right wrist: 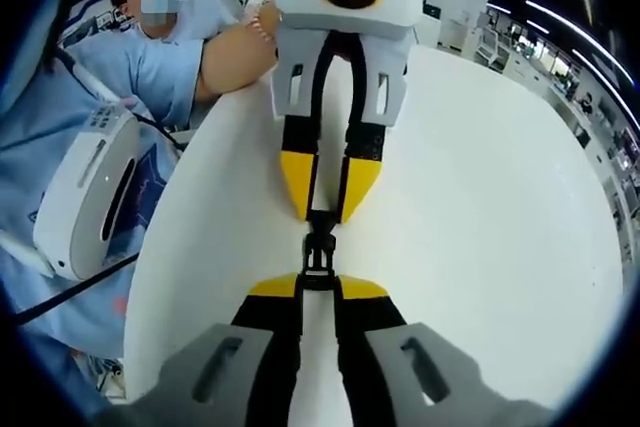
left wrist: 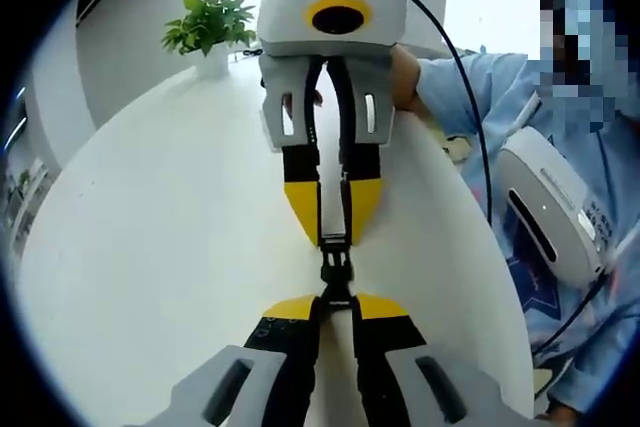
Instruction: Snap the two parts of the plastic buckle together until the buckle closes and remains connected.
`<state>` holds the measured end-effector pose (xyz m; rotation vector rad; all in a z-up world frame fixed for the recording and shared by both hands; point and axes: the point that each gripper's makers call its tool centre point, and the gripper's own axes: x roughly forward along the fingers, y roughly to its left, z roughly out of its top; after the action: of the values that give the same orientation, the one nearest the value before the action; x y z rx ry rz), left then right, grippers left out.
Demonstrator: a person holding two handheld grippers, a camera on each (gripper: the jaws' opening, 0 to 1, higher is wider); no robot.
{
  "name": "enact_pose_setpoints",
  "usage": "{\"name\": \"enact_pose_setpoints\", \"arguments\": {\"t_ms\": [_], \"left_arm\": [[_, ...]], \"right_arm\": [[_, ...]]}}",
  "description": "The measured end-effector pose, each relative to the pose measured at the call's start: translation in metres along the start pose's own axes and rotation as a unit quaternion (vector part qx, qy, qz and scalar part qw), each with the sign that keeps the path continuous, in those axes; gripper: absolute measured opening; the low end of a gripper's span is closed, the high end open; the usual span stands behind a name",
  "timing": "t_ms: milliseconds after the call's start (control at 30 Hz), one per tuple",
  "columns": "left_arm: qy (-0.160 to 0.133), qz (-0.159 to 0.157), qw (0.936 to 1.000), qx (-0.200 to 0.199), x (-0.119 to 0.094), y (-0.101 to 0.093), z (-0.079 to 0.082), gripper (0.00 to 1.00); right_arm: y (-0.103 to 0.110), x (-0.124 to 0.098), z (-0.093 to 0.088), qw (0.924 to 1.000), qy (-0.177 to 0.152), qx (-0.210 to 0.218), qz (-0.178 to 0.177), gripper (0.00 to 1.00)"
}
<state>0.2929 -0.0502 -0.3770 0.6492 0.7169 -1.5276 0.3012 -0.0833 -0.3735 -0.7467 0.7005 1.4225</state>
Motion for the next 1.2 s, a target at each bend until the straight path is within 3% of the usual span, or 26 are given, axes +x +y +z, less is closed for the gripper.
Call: {"name": "enact_pose_setpoints", "arguments": {"t_ms": [1200], "left_arm": [[0.003, 0.007, 0.9999, -0.009, 0.0022, -0.0025, 0.0010, 0.11]], "right_arm": [[0.0074, 0.0045, 0.0028, 0.9995, 0.009, 0.017, -0.023, 0.11]]}}
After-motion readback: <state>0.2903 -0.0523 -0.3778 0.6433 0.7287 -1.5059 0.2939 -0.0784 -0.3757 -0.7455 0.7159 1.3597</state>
